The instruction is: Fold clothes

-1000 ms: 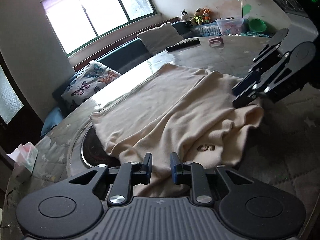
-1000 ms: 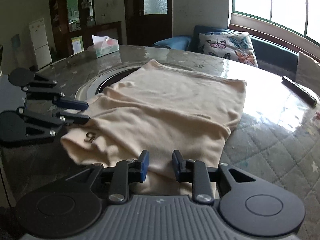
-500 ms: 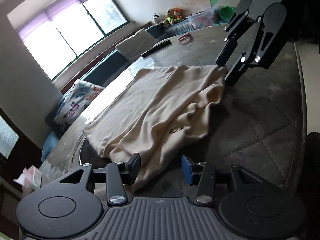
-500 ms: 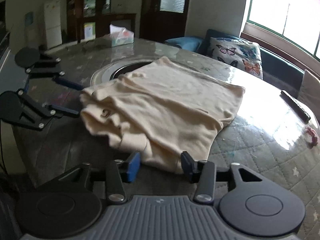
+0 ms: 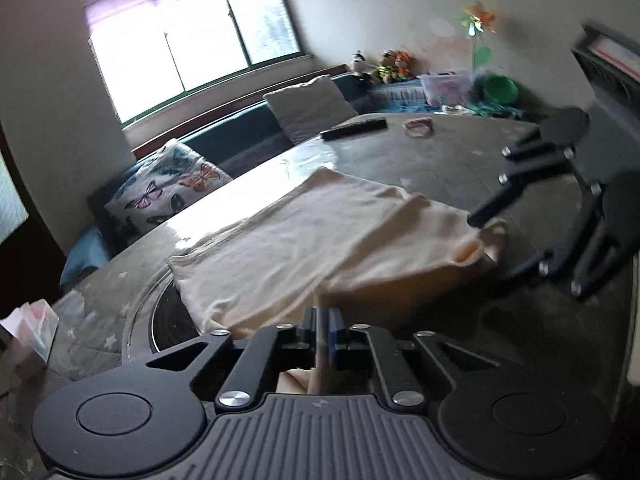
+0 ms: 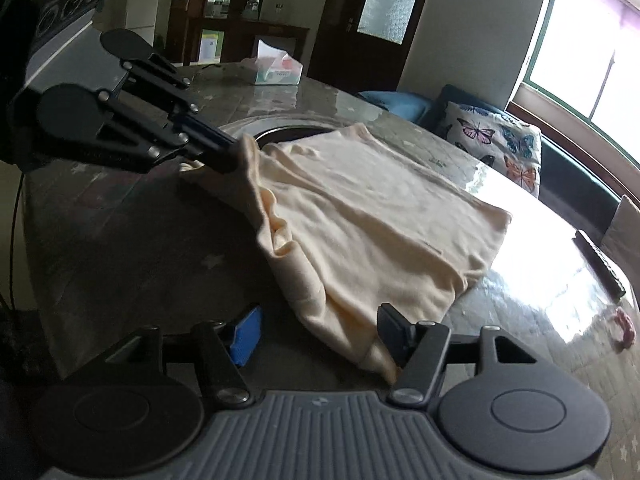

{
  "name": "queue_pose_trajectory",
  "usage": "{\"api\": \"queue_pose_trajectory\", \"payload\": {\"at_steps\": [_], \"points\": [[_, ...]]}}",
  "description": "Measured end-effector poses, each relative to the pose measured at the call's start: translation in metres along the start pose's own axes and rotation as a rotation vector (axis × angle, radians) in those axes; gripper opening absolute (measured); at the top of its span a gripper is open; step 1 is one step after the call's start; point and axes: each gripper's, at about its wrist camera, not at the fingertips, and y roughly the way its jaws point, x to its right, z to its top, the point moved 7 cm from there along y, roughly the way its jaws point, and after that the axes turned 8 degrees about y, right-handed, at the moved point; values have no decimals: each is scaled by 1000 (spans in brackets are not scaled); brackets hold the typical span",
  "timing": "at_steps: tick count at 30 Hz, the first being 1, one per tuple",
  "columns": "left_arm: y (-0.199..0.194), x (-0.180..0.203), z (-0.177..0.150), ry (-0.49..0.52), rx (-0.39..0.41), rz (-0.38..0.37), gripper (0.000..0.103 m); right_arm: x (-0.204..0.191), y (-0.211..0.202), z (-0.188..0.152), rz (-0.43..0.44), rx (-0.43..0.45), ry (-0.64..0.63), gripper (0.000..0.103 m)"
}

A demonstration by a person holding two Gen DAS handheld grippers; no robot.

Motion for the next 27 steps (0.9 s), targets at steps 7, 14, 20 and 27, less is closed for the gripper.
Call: {"api": "queue_pose_trajectory", "payload": {"at_steps": [7, 14, 20, 27], "points": [[5, -20, -2, -57, -23, 6, 9, 10, 21, 9, 38, -19, 75, 36], [-24, -12, -25, 17, -40, -7, 31, 18, 16, 20, 84, -1, 158, 22], [-33, 32, -34, 195, -28, -55, 49, 24, 19, 20, 94, -12, 211, 20], [-12, 48, -22, 210, 6, -45, 19, 24, 19, 23, 92, -10, 217, 20]]}}
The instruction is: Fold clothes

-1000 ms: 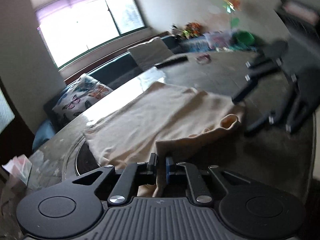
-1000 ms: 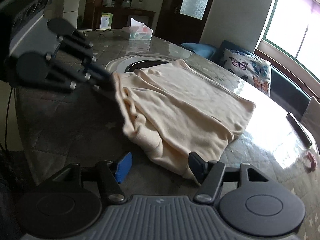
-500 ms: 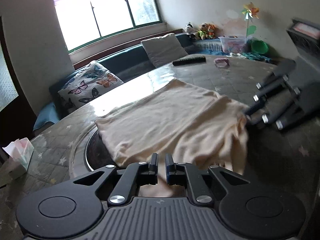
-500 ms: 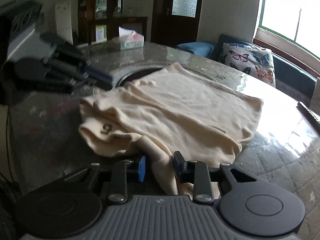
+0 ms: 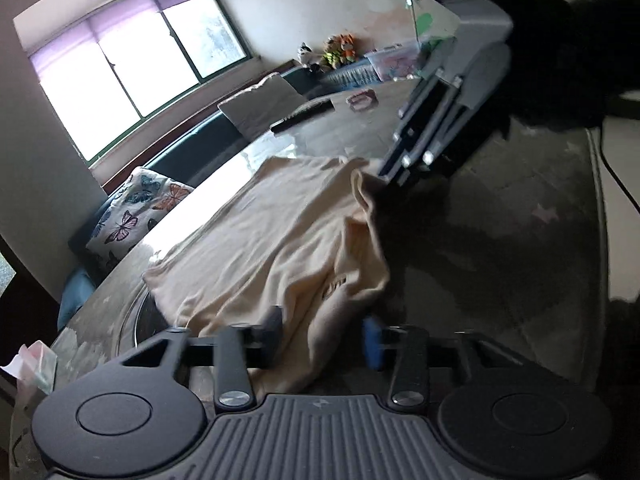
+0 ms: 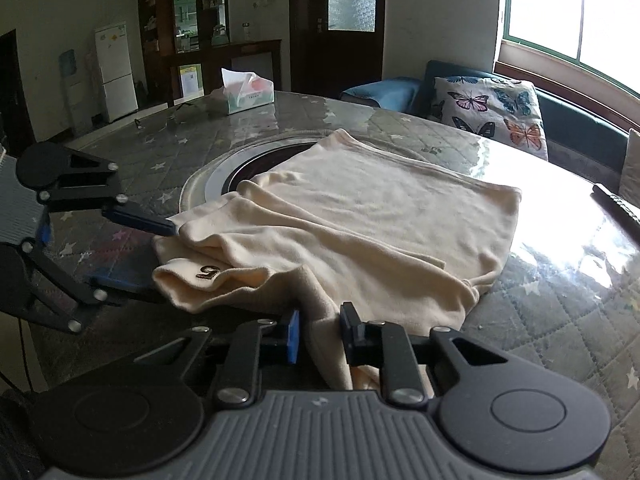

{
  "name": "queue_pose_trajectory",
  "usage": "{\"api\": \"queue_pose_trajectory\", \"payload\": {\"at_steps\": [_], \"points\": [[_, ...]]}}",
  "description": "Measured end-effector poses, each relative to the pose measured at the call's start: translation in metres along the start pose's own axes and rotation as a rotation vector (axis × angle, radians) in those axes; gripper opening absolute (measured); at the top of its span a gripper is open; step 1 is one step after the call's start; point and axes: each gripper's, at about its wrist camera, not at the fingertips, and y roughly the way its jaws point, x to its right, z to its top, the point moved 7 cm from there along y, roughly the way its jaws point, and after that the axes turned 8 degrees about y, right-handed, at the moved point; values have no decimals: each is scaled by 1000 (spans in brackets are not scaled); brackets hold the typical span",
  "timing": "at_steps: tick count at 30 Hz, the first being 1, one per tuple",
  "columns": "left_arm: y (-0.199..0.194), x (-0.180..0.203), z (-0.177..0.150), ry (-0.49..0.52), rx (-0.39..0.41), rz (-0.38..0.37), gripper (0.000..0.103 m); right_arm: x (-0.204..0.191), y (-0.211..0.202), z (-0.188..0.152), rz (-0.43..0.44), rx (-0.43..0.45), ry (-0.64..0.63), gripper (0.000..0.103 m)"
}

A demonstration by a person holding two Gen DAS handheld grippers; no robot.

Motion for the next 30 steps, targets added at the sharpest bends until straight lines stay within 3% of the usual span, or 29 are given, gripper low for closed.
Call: {"api": "queue_pose_trajectory", "payload": {"at_steps": [2, 5, 9, 11, 13, 15, 16, 18, 20, 30], "points": [[3, -8, 4, -39, 4, 5, 10, -1, -1, -1, 0, -1, -6, 20], [3, -28, 9, -112, 6, 15, 9, -4, -2, -3, -3, -1, -30, 24], [5, -51, 15, -200, 20, 7, 9, -14, -4, -11, -10, -1, -114, 43], [6, -56, 17, -214, 22, 3, 9, -18, -2, -15, -38, 5, -166, 44], [8, -56, 16, -215, 17, 1, 9, -17, 2, -17, -56, 5, -178, 35], [6, -52, 13, -197, 13, 12, 13, -11, 6, -15, -68, 0, -137, 17], [4, -49, 11, -185, 11, 20, 14, -7, 7, -13, -69, 1, -109, 15], [1, -44, 7, -163, 7, 36, 18, -1, 5, -7, -53, 7, -54, 12], [-2, -39, 2, -141, 2, 53, 32, 4, -1, 1, -32, 23, -11, 10], [0, -24, -27, -35, -65, 129, 33, 12, -13, 25, 1, 65, 88, 7]]}}
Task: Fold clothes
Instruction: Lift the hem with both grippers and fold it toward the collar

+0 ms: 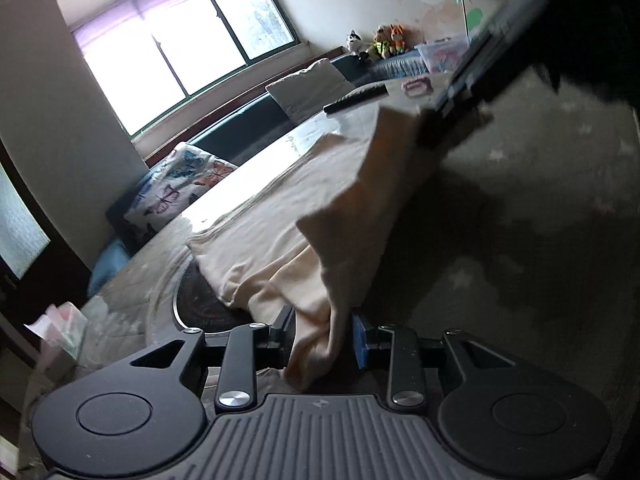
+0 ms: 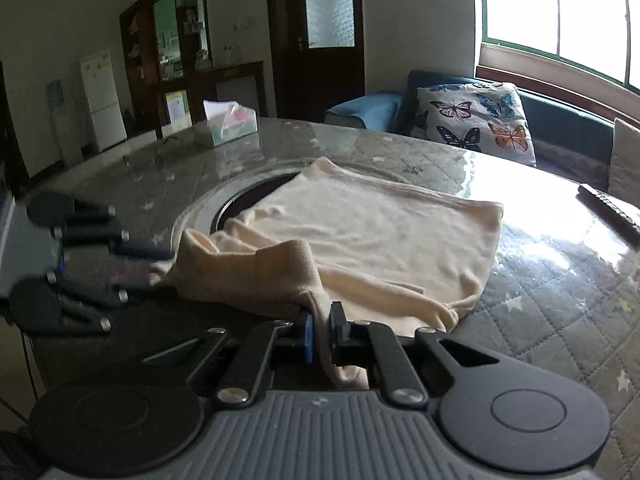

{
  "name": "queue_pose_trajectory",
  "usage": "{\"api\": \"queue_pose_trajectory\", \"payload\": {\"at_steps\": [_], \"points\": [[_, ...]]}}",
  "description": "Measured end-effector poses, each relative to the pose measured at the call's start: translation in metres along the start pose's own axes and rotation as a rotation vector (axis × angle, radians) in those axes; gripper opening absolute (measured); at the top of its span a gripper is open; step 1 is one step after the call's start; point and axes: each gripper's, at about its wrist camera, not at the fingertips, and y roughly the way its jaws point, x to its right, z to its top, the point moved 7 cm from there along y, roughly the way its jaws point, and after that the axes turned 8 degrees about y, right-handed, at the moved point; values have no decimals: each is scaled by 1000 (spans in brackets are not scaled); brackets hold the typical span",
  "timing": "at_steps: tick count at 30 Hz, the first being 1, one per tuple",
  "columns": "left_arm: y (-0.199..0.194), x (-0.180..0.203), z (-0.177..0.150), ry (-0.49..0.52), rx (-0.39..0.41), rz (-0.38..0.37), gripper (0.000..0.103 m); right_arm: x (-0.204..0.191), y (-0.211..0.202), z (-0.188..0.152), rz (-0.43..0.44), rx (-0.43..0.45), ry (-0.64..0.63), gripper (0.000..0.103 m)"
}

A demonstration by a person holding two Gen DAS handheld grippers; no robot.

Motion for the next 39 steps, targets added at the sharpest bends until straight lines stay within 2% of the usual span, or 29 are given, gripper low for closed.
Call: {"api": "queue_pose_trajectory", "payload": {"at_steps": [1, 5, 7, 14, 22, 25, 31, 39], "points": [[2, 0, -1, 12, -3, 1, 33, 0, -1, 2, 0, 5, 2, 7], [5, -6, -2, -1, -6, -3, 10, 0, -1, 5, -8, 19, 10, 6], [0, -11, 1, -20, 10, 1, 7, -1, -1, 3, -15, 26, 6, 6], [-41, -21, 13, -69, 67, 8, 6, -11, -24, -1, -7, 69, 4, 5], [-122, -13, 13, -90, 89, -37, 6, -46, -90, -18, 52, 94, -30, 5], [-139, -12, 15, -112, 97, -45, 6, -60, -112, -28, 73, 87, -29, 5], [-115, -28, 26, -126, 98, -26, 6, -65, -117, -24, 68, 77, -31, 4], [-29, -62, 47, -143, 51, -42, 6, -16, -76, 20, 27, 50, 28, 4]]}}
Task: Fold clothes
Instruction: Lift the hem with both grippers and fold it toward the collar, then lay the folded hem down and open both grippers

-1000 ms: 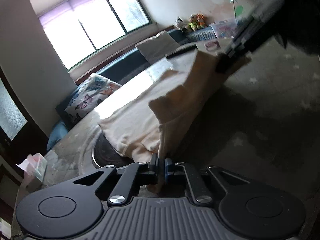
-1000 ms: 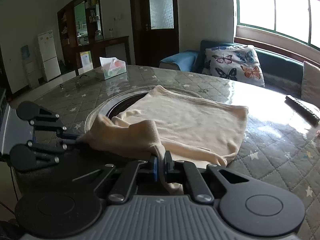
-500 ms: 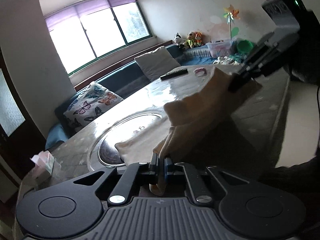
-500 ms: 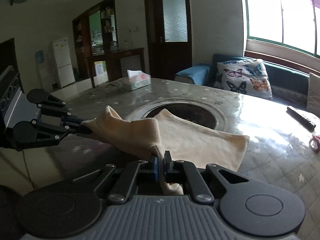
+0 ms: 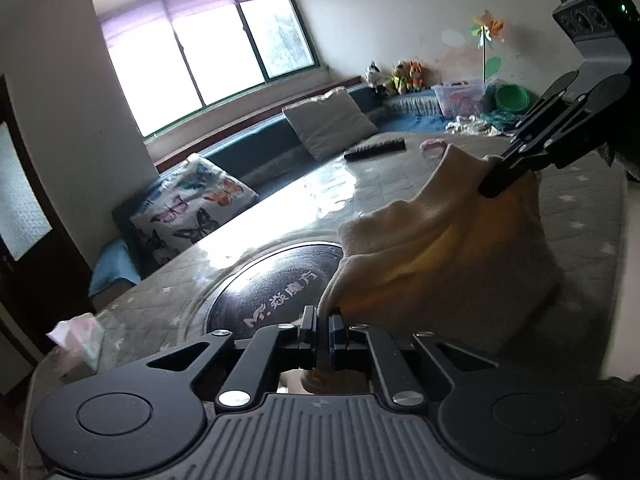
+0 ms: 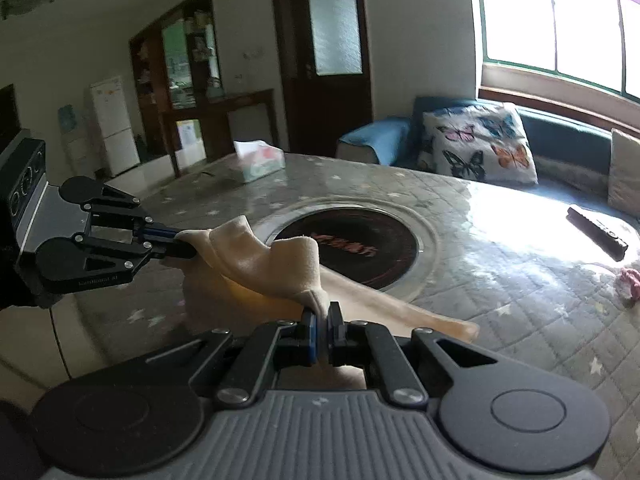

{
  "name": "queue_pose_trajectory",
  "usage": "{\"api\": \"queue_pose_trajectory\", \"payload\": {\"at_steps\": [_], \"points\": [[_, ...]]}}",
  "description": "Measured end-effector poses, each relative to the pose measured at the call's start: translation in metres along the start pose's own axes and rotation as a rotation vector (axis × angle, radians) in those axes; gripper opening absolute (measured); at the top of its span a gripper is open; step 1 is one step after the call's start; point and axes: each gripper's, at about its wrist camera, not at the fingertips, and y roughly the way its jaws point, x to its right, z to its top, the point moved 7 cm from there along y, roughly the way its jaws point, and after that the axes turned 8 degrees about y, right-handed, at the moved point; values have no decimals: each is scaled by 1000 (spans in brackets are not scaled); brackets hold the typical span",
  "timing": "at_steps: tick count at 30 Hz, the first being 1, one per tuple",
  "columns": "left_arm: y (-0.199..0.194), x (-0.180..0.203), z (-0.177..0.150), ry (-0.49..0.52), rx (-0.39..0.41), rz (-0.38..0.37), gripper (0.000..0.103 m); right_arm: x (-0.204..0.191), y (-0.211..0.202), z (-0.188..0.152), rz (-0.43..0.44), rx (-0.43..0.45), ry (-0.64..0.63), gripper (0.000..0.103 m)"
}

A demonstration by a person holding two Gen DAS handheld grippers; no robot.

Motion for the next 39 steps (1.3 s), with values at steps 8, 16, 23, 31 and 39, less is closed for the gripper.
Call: {"api": "queue_pose_trajectory", "payload": {"at_steps": [8, 16, 23, 31, 39], "points": [[103, -16, -18, -89, -166, -62, 10, 62, 82, 13, -64, -108, 101, 5], [119, -31, -27, -152, -197, -11, 29, 98, 123, -14, -140, -139, 232, 19], [103, -39, -7, -195, -132, -5, 32, 90, 96, 0, -174, -29, 229, 21], [118, -4, 15, -180, -121, -174, 23, 61, 124, -5, -102, -114, 170, 19], [147, 4, 10, -206, -167, -197, 23, 65, 143, -8, -133, -138, 167, 18]]}}
